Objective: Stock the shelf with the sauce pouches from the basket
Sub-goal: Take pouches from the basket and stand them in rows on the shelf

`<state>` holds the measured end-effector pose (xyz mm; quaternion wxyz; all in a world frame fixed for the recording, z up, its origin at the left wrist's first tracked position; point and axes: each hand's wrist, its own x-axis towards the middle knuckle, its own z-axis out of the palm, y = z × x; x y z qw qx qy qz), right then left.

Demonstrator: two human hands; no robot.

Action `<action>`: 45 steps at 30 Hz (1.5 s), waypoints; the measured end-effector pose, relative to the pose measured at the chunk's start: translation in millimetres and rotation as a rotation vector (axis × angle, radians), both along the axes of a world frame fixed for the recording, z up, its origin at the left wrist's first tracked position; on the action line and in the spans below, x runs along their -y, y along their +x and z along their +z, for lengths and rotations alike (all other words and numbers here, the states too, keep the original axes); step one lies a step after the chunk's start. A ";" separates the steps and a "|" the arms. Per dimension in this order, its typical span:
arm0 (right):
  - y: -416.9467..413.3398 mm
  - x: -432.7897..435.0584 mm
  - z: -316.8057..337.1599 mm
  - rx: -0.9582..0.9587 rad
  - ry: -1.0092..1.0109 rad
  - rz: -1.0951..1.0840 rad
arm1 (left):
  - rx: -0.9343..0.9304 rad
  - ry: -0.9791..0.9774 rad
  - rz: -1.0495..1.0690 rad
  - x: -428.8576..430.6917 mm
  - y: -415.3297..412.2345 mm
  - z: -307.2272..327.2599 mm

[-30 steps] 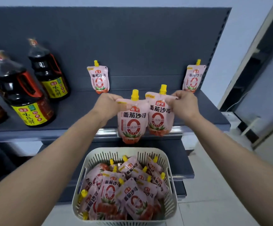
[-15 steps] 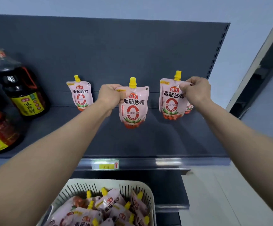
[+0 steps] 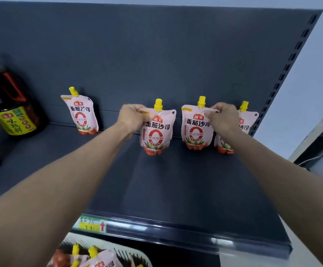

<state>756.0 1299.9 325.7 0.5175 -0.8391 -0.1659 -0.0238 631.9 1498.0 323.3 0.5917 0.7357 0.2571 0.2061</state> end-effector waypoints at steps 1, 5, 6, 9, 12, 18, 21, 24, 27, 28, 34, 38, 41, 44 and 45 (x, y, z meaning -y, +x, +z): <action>0.4 -1.0 -4.7 -0.008 -0.018 0.002 | -0.005 -0.002 -0.002 -0.1 -0.5 -2.3; 0.1 -2.8 -12.3 -0.023 -0.008 -0.002 | 0.008 -0.026 0.002 -2.1 0.0 -8.2; -1.2 -3.2 -14.3 -0.029 -0.016 -0.005 | 0.009 -0.028 0.001 -1.8 -0.1 -9.7; -2.8 -3.4 -16.9 -0.035 -0.015 -0.006 | 0.017 -0.036 -0.007 -1.7 1.6 -11.7; -4.3 -3.5 -14.9 -0.025 -0.021 0.005 | 0.020 -0.055 -0.007 -1.4 3.7 -13.0; -8.2 -5.3 -14.1 0.014 -0.099 0.037 | 0.036 -0.093 0.020 -4.9 7.3 -19.2; -7.1 -3.9 -13.2 0.044 -0.120 0.021 | 0.041 -0.092 0.019 -6.8 14.1 -19.2; -10.0 -2.0 -10.4 0.088 -0.125 0.011 | 0.046 -0.083 0.035 -11.0 19.9 -17.7; -14.9 -0.1 -8.2 0.142 -0.116 0.004 | 0.037 -0.073 0.040 -15.9 24.5 -17.8; -16.5 0.7 -6.9 0.167 -0.115 -0.001 | 0.031 -0.072 0.037 -16.7 25.9 -17.7; -26.3 4.9 0.7 0.352 -0.140 -0.056 | 0.016 -0.075 0.027 -16.9 34.2 -17.9; -36.0 7.3 2.4 0.424 -0.164 -0.036 | -0.007 -0.061 0.019 -16.8 35.2 -15.5; -46.4 9.7 2.9 0.451 -0.177 -0.013 | -0.016 -0.047 0.037 -17.4 33.5 -16.1; -58.2 13.8 1.9 0.505 -0.251 0.016 | -0.019 0.012 0.086 -17.4 27.5 -15.6; -62.8 15.1 1.1 0.516 -0.284 0.038 | -0.028 0.069 0.113 -17.8 24.1 -14.5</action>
